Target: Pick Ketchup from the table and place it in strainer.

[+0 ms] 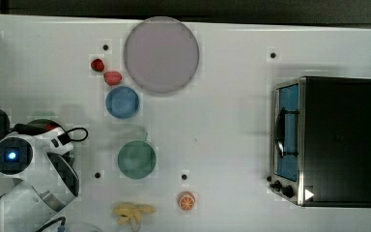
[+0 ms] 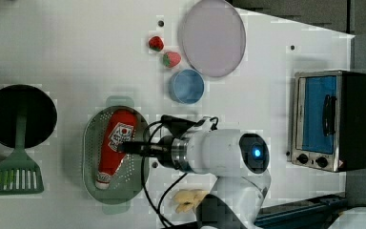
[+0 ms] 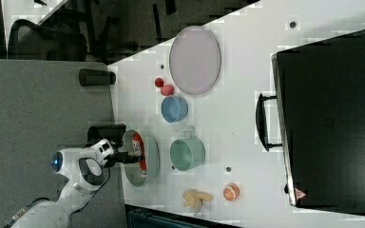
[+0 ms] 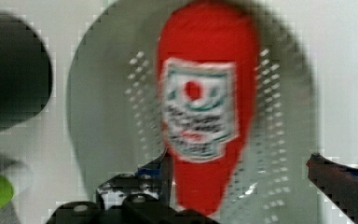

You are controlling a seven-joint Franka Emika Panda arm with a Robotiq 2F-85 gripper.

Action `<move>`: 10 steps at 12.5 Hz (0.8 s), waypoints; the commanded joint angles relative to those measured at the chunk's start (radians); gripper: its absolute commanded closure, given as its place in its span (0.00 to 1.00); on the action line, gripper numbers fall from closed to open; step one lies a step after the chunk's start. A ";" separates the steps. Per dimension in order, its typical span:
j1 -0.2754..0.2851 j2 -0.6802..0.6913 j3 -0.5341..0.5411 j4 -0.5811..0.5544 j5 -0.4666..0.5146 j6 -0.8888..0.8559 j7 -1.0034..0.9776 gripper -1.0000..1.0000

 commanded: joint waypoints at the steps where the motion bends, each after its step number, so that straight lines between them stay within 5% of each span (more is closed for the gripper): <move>1: -0.053 -0.199 0.010 0.034 0.000 -0.129 0.108 0.00; 5: -0.171 -0.455 -0.035 0.123 0.012 -0.537 0.062 0.00; 10: -0.247 -0.620 -0.282 0.276 0.045 -0.827 -0.013 0.00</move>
